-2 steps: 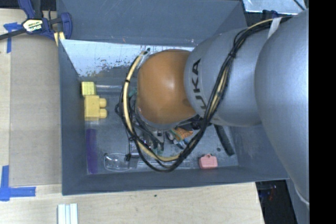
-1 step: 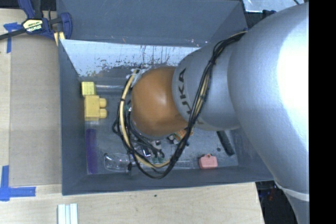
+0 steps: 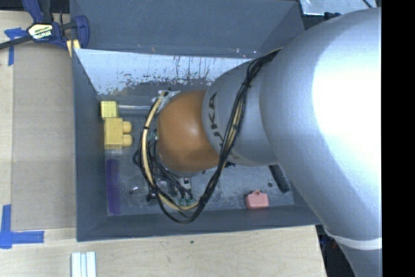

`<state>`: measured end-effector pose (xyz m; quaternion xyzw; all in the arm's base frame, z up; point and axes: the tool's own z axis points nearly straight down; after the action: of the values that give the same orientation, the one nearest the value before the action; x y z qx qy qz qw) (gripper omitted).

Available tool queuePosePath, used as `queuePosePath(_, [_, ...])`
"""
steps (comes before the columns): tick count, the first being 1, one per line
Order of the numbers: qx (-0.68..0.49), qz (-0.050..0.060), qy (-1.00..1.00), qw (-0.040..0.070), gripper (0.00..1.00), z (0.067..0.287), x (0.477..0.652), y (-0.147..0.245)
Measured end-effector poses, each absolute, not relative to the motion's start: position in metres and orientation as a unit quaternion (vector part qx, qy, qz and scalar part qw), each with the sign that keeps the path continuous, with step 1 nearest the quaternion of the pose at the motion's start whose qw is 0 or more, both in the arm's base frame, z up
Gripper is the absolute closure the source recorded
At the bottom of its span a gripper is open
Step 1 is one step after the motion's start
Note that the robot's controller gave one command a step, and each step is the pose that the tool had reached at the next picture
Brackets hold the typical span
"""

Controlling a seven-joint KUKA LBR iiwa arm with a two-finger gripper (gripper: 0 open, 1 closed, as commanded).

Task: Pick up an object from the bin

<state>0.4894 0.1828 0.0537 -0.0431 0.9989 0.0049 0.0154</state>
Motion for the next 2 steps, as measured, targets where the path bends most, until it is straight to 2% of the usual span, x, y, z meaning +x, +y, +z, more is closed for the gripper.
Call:
queuePosePath(1, [-0.034,0.005,0.999,0.014,1.00,0.057,0.488,0.183])
queuePosePath(2, [-0.033,0.003,0.999,0.009,1.00,0.083,0.485,0.182])
